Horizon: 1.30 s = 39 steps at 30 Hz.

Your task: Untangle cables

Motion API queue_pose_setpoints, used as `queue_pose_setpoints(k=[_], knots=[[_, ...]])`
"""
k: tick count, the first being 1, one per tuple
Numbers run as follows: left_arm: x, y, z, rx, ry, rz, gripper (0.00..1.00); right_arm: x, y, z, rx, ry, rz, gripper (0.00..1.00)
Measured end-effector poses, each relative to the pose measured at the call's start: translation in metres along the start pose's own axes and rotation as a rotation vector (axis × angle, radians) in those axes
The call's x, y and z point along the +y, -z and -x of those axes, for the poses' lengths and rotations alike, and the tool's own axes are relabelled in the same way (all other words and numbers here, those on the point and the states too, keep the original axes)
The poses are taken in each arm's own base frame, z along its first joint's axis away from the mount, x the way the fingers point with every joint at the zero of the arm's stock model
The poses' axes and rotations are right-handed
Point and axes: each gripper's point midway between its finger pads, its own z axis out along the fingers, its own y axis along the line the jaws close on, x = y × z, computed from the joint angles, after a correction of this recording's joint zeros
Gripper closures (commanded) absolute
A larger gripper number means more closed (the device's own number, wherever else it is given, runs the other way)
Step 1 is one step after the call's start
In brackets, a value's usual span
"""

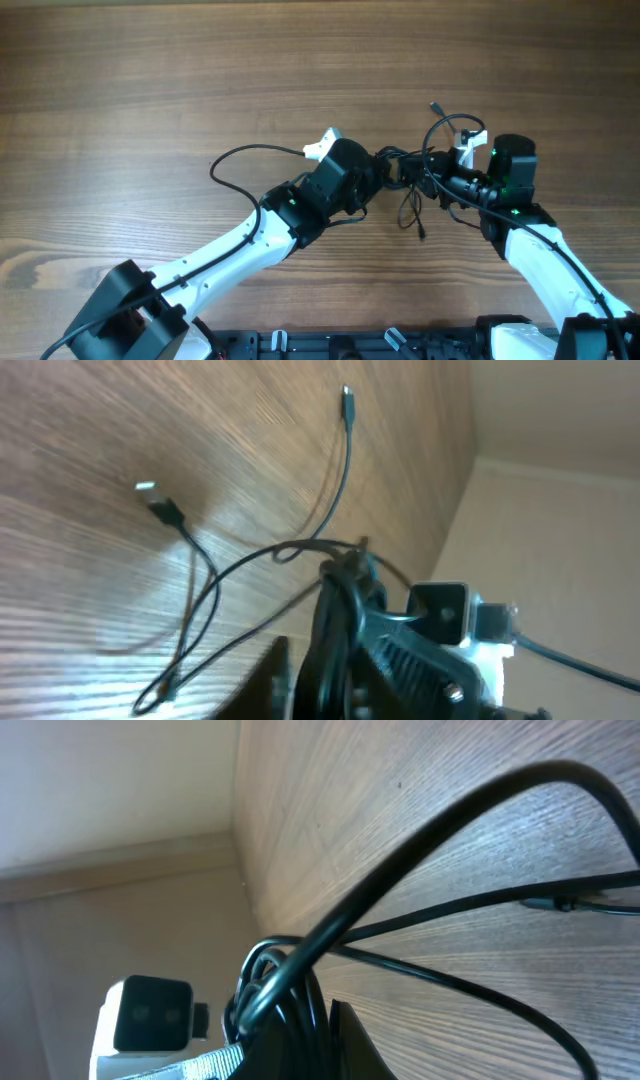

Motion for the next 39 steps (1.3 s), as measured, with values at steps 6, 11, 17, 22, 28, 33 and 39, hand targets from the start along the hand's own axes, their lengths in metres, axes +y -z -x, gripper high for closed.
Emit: queue_pose_setpoints(k=[6,11,17,22,28,33,39], knots=[[0.003,0.001,0.005,-0.001,-0.097,0.012,0.96,-0.001,-0.003,-0.002,-0.002,0.053,-0.01,0.48],[0.025,0.015,0.041,0.148,-0.279,0.043,0.96,-0.002,-0.002,-0.002,0.002,0.219,-0.012,0.32],[0.026,0.053,0.065,0.374,-0.481,-0.162,0.96,0.005,0.0,-0.006,0.032,0.484,0.035,0.26],[0.028,0.071,0.059,0.469,-0.587,-0.27,0.96,0.03,0.004,-0.026,0.106,0.781,0.194,0.23],[0.029,0.075,0.016,0.593,-0.747,-0.347,0.96,0.056,0.013,-0.044,0.15,1.025,0.374,0.17],[0.029,0.071,-0.017,0.656,-0.87,-0.377,0.96,0.056,0.017,-0.054,0.189,1.061,0.417,0.23],[0.032,0.066,-0.021,0.646,-0.92,-0.359,0.96,0.037,0.015,-0.061,0.236,1.03,0.38,0.28]])
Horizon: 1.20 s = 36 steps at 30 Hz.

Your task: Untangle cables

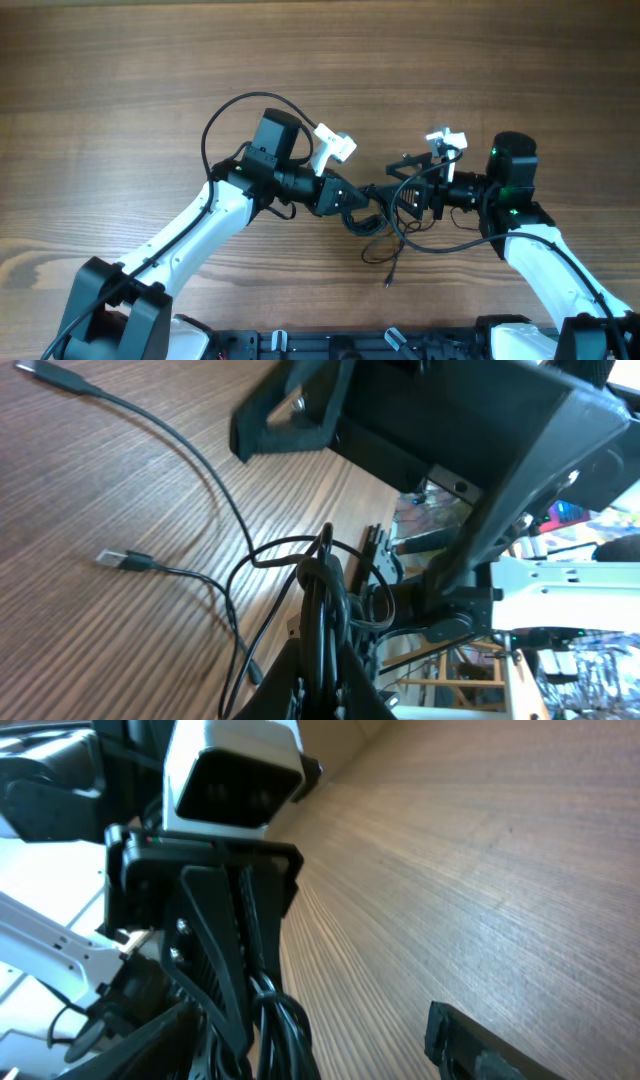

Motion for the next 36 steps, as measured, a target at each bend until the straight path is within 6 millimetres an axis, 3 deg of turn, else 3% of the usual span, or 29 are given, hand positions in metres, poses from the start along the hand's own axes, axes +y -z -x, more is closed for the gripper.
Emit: queue_pose_setpoints(k=[4,7,10,11,14,17,23,28,31,36], knots=[[0.001,0.0,0.002,-0.006,-0.013,0.004,0.96,-0.002,0.0,-0.01,0.024,-0.016,-0.01,0.32],[0.0,0.0,0.007,-0.023,-0.038,0.004,0.96,-0.001,-0.002,-0.016,0.041,-0.024,-0.006,0.41],[-0.001,0.0,0.013,-0.042,-0.059,0.001,0.96,0.001,-0.007,-0.021,0.065,-0.013,-0.004,0.64],[-0.001,0.0,0.014,-0.046,-0.06,0.002,0.96,0.001,-0.009,-0.023,0.071,-0.009,-0.009,0.78],[0.001,0.0,0.015,-0.051,-0.055,0.013,0.94,-0.001,-0.012,-0.026,0.085,-0.002,-0.029,0.96],[0.004,0.001,0.015,-0.051,-0.045,0.032,0.87,-0.001,-0.013,-0.028,0.09,0.002,-0.033,0.96],[0.012,0.005,0.017,-0.065,-0.019,0.066,0.63,-0.013,-0.012,-0.026,0.084,-0.071,-0.107,0.96],[0.028,0.012,0.023,-0.104,0.105,0.132,0.58,-0.044,-0.006,-0.024,0.034,-0.31,-0.297,0.95],[0.035,0.011,0.023,-0.122,0.225,0.174,0.53,-0.059,-0.002,-0.012,-0.051,-0.442,-0.378,0.96],[0.039,-0.002,0.022,-0.142,0.327,0.256,0.44,-0.065,0.001,-0.009,-0.111,-0.626,-0.406,0.95]])
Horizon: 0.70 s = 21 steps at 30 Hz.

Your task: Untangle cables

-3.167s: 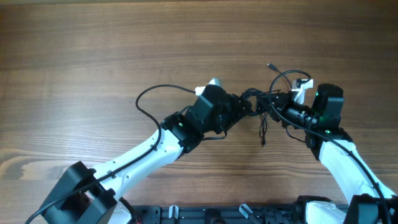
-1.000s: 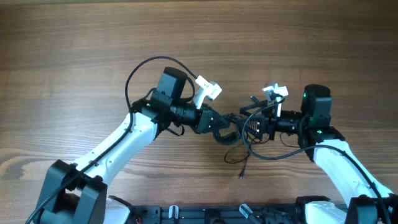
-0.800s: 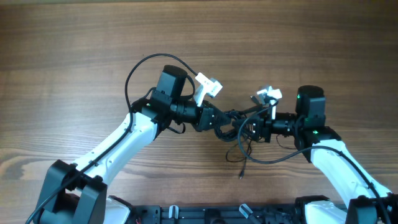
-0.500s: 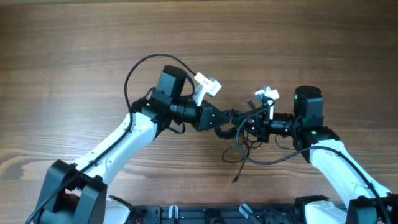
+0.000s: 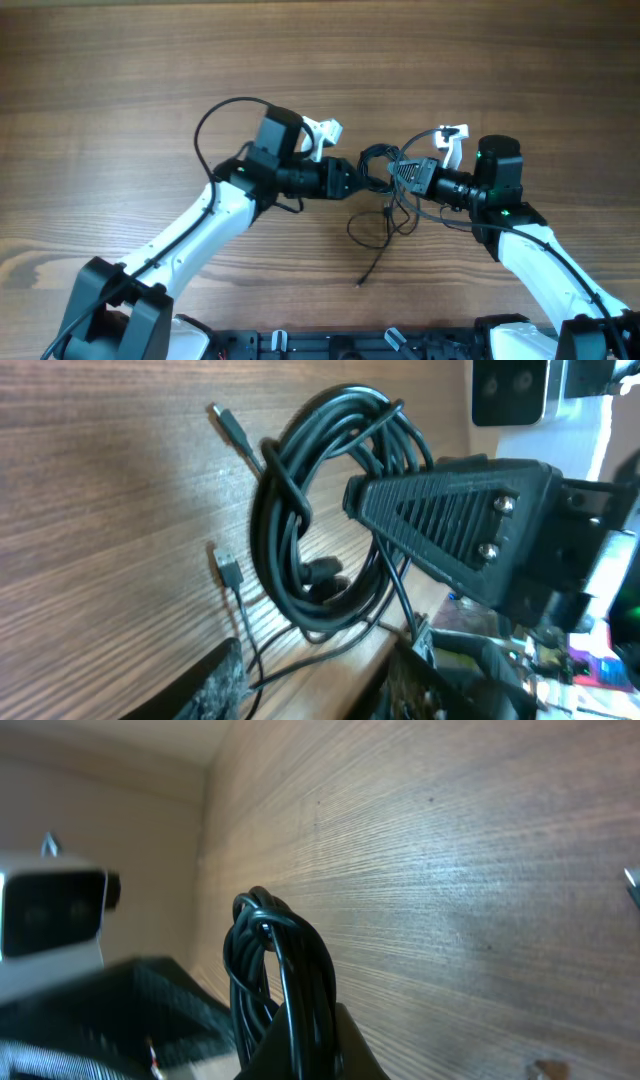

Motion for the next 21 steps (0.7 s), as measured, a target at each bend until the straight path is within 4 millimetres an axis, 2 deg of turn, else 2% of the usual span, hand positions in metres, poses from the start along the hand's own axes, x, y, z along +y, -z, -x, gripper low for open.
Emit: queue_pose_setpoints(k=[3,7,9,13,15,16,18,20,21], knots=[[-0.005,-0.009,0.002,-0.033,0.007,0.031,0.42,0.0,0.0,0.0,-0.002,-0.056,-0.001,0.96],[-0.001,-0.015,0.004,-0.081,0.065,0.101,0.44,0.001,0.0,-0.001,0.004,-0.086,0.005,0.96],[0.005,-0.015,0.008,-0.116,0.103,0.139,0.55,0.002,0.0,-0.002,0.012,-0.094,0.013,0.96],[0.009,-0.014,0.016,-0.172,0.15,0.17,0.59,0.006,0.0,-0.005,0.03,-0.112,0.034,0.96],[0.007,-0.014,0.02,-0.192,0.155,0.17,0.73,0.009,0.0,-0.006,0.038,-0.115,0.046,0.96],[0.006,-0.015,0.021,-0.198,0.159,0.168,0.84,0.01,0.0,-0.006,0.041,-0.114,0.052,0.96],[0.004,-0.016,0.021,-0.204,0.164,0.164,0.96,0.013,0.001,-0.007,0.049,-0.111,0.068,0.96],[0.003,-0.017,0.021,-0.209,0.161,0.167,0.96,0.017,0.001,-0.006,0.052,-0.103,0.085,0.95],[0.004,-0.017,0.022,-0.214,0.158,0.172,0.96,0.018,0.001,-0.006,0.052,-0.098,0.092,0.91]])
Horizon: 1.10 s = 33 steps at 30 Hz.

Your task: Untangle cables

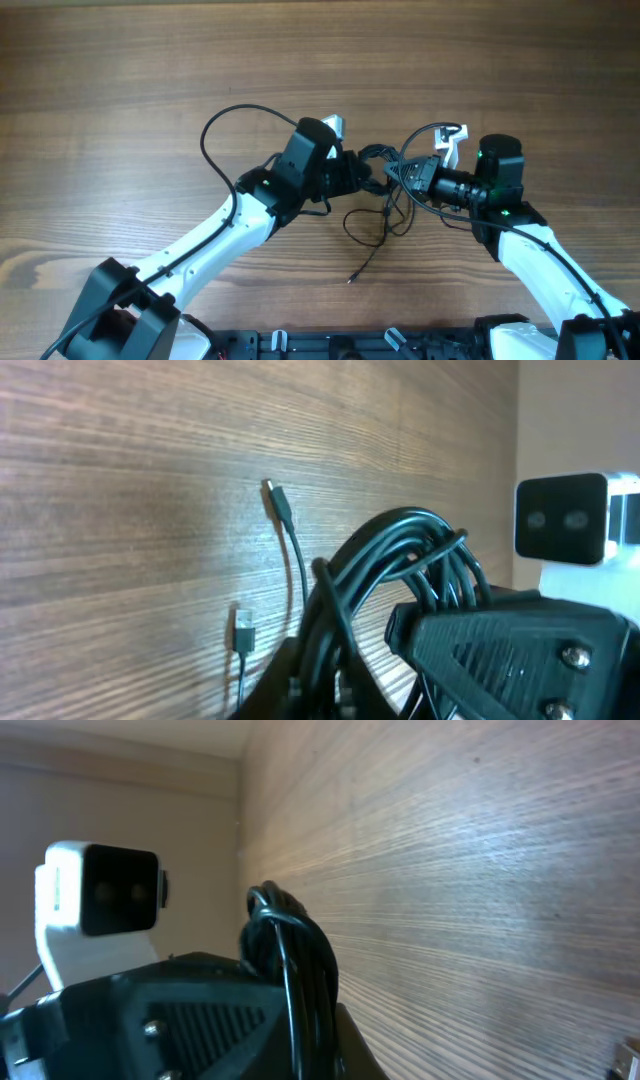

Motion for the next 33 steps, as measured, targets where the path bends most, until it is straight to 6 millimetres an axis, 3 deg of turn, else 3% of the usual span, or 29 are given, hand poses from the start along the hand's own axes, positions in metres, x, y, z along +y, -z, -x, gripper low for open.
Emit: queue_pose_setpoints(k=[2,3,4,7,12,19,25,33], knots=[[0.001,0.0,0.001,-0.008,-0.004,0.006,0.96,0.002,0.0,0.0,0.0,0.014,0.008,0.65],[0.002,0.0,0.002,-0.011,-0.014,0.009,0.96,0.003,0.0,0.0,0.005,0.027,0.013,0.47],[0.003,0.0,0.003,-0.015,-0.025,0.016,0.96,0.003,0.0,-0.001,0.008,0.042,0.016,0.39],[0.011,0.002,0.007,-0.024,-0.068,0.043,0.96,0.004,0.0,-0.004,0.023,0.098,0.022,0.0],[0.021,0.019,0.028,-0.084,-0.163,0.07,0.96,0.004,0.0,-0.007,0.034,0.207,0.03,0.0],[0.0,0.047,0.046,-0.173,-0.288,0.027,0.96,0.009,0.001,-0.012,0.056,0.41,0.066,0.0],[-0.01,0.052,0.052,-0.21,-0.324,-0.001,0.96,0.011,0.001,-0.015,0.063,0.562,0.089,0.0],[-0.013,0.052,0.054,-0.219,-0.332,-0.008,0.96,0.006,0.0,-0.006,0.025,0.589,0.044,0.0]])
